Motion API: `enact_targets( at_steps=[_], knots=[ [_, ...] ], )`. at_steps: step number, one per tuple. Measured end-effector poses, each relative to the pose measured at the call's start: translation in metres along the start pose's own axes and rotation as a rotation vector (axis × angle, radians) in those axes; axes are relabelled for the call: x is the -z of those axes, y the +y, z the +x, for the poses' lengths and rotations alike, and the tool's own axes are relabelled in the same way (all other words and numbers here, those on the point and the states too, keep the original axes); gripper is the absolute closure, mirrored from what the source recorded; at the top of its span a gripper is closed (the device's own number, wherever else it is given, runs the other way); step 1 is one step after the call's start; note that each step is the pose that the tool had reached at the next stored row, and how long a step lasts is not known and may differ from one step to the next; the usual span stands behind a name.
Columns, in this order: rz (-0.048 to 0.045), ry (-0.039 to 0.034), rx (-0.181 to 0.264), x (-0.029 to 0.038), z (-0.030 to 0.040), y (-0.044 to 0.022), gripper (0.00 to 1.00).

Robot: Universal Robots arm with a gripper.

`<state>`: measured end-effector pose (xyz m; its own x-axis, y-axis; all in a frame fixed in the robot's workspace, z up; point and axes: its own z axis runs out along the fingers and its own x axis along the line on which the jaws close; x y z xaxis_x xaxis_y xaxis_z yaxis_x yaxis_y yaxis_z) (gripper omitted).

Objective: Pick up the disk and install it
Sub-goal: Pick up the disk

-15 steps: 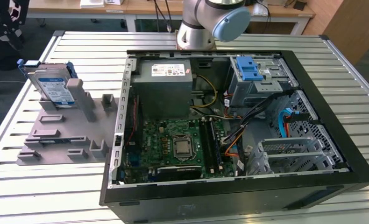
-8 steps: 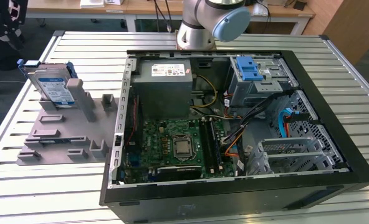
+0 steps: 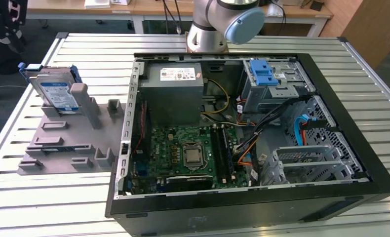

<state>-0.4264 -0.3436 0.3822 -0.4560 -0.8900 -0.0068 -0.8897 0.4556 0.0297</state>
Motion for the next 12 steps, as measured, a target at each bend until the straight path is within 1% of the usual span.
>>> enact_targets(
  at_steps=[12],
  knots=[
    [-0.0011,0.0045,0.15,0.0,0.0,0.0,0.89]
  ],
)
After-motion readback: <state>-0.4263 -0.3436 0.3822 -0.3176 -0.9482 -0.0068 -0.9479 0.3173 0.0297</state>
